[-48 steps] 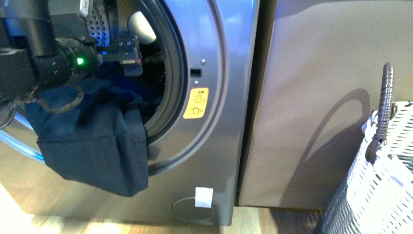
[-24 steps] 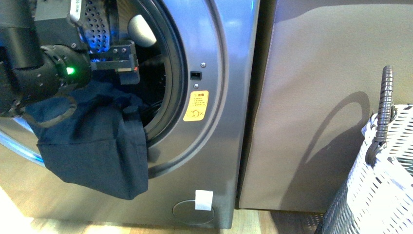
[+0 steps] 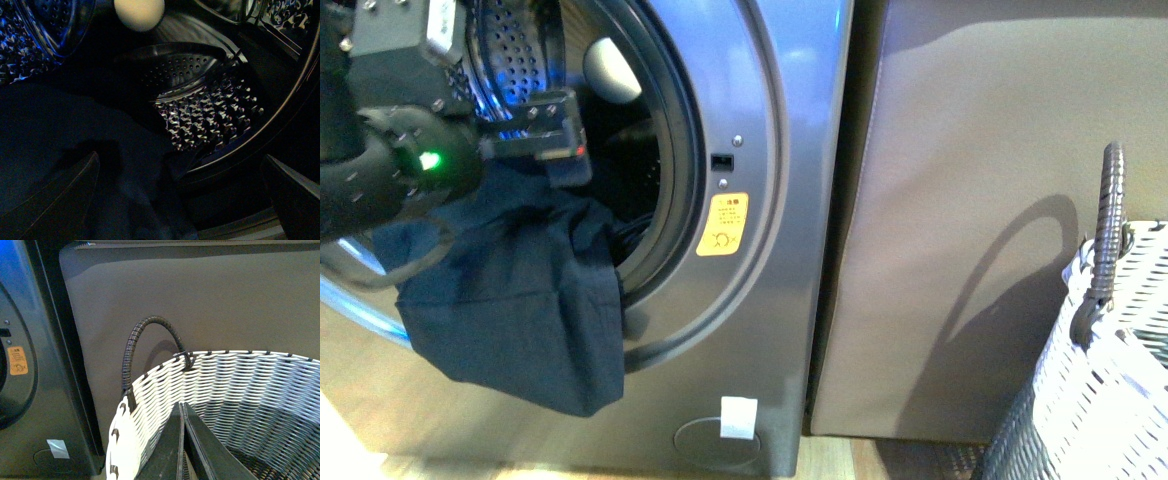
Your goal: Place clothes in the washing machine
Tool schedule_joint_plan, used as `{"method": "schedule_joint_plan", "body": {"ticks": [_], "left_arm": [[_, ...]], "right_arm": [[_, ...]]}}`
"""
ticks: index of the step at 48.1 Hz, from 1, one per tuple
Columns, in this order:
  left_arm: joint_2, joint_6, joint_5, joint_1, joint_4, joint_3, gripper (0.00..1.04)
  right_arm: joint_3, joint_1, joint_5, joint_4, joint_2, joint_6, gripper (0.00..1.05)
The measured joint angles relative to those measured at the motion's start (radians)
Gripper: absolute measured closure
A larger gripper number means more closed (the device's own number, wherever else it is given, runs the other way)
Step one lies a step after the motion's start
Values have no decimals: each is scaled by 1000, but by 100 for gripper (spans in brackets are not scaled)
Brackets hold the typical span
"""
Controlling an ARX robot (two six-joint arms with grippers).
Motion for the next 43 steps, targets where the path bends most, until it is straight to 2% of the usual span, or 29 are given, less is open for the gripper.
{"method": "schedule_joint_plan", "body": {"ticks": [43], "left_arm": [[-213,-45,31,-21,5,-161,7]], "right_arm": [[0,0,0,0,0,0,102]]}}
